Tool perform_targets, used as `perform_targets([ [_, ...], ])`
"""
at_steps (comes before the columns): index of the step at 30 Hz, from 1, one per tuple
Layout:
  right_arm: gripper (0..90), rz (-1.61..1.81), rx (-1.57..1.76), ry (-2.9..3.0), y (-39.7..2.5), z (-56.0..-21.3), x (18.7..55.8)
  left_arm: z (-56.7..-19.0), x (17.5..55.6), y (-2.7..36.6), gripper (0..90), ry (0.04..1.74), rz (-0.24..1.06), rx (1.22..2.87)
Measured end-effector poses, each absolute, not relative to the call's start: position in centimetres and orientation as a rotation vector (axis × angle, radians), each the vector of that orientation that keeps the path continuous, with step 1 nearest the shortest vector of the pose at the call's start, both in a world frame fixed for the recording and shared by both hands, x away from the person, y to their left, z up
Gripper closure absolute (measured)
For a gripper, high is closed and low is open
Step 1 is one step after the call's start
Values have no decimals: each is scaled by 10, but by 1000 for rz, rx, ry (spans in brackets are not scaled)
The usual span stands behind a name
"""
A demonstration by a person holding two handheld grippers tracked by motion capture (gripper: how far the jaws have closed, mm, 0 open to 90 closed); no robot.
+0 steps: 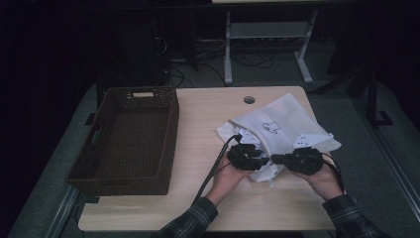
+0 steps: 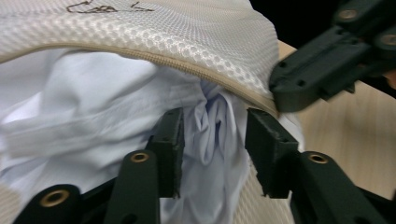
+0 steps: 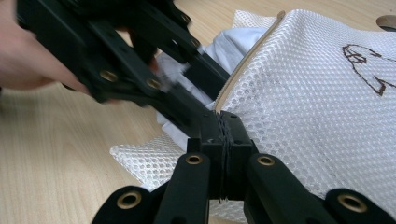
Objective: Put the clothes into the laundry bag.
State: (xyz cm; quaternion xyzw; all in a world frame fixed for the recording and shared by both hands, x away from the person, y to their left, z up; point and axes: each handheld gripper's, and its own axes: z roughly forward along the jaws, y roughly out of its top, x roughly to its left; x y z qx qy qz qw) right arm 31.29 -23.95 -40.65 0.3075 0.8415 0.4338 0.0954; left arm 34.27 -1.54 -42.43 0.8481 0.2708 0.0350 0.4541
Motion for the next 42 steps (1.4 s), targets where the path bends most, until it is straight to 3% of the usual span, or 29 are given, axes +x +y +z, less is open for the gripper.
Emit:
perform_targets([
  [9,889,1272,913,2501,-240,-408,314,-403,343,22,441,656,173,2133],
  [19,888,1261,910,2515,-240,-410,315,-406,394,56,386,795,268,2154],
  [30,888,1260,906,2523,-242,-412,316,-427,443,67,329,877,337,2175],
  [42,888,1250,897,2531,-242,-412,316,-447,476,66,288,933,309,2190],
])
